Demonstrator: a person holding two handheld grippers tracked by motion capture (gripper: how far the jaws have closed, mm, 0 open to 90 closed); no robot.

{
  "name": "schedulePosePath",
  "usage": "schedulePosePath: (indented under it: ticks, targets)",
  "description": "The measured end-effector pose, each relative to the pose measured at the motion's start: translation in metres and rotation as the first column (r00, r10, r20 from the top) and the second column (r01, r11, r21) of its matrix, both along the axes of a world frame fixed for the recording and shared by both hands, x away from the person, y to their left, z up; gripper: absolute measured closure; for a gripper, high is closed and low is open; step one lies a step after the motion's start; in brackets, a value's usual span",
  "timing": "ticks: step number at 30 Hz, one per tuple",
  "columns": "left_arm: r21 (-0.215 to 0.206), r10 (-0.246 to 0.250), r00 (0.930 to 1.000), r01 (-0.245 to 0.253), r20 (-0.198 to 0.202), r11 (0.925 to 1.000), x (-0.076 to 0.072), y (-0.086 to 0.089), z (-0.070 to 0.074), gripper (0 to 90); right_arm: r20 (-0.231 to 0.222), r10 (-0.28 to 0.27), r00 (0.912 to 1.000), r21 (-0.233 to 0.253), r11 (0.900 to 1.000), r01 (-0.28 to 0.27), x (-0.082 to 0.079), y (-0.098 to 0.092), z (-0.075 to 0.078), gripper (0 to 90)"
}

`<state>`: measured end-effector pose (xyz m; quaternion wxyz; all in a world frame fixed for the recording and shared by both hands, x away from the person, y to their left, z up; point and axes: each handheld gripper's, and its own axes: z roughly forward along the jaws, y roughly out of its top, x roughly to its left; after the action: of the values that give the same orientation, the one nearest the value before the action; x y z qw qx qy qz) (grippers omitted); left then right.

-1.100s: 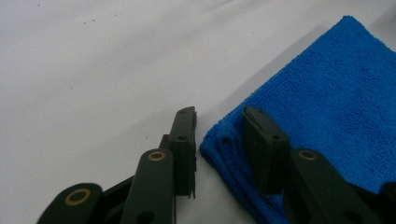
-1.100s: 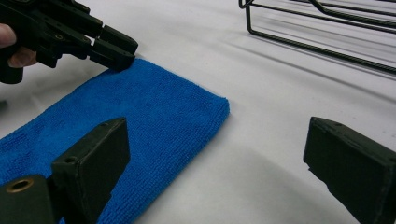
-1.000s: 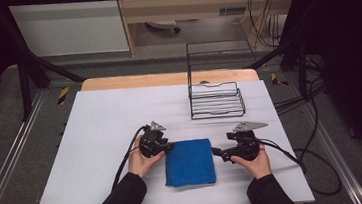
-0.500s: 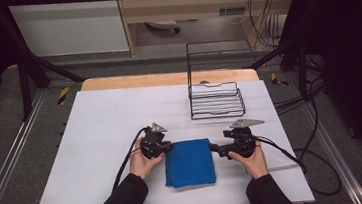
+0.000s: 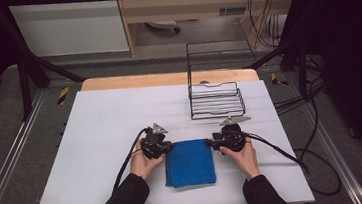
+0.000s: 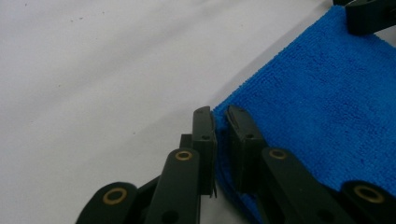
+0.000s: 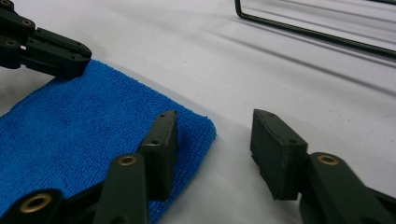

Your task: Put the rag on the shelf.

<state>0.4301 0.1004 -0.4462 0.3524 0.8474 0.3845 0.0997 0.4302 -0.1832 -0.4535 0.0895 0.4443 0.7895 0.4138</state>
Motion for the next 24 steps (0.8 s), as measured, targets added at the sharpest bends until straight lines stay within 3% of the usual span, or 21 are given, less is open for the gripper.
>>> schedulePosePath:
  ticks: [9,14,17,24]
  targets:
    - [0.011,0.002,0.9999,-0.002,0.012,0.9999,-0.001,-0.001,0.000,80.5,-0.028,0.021,0.9994,0.018,1.000,-0.021,0.001,0.003,-0.003,70.0]
    - [0.009,-0.001,0.9999,0.000,0.014,1.0000,-0.001,-0.001,0.000,80.4,-0.050,0.043,0.9978,-0.005,0.999,-0.043,0.001,0.011,-0.002,80.9]
    - [0.010,0.007,0.9999,-0.007,0.015,0.9999,-0.001,-0.002,0.000,81.0,-0.069,0.033,0.9971,0.000,0.999,-0.033,0.001,0.012,-0.001,84.1]
    - [-0.018,0.017,0.9998,-0.016,0.006,0.9997,-0.001,0.001,0.002,83.3,-0.051,0.024,0.9984,0.008,1.000,-0.024,-0.002,0.010,0.004,86.3]
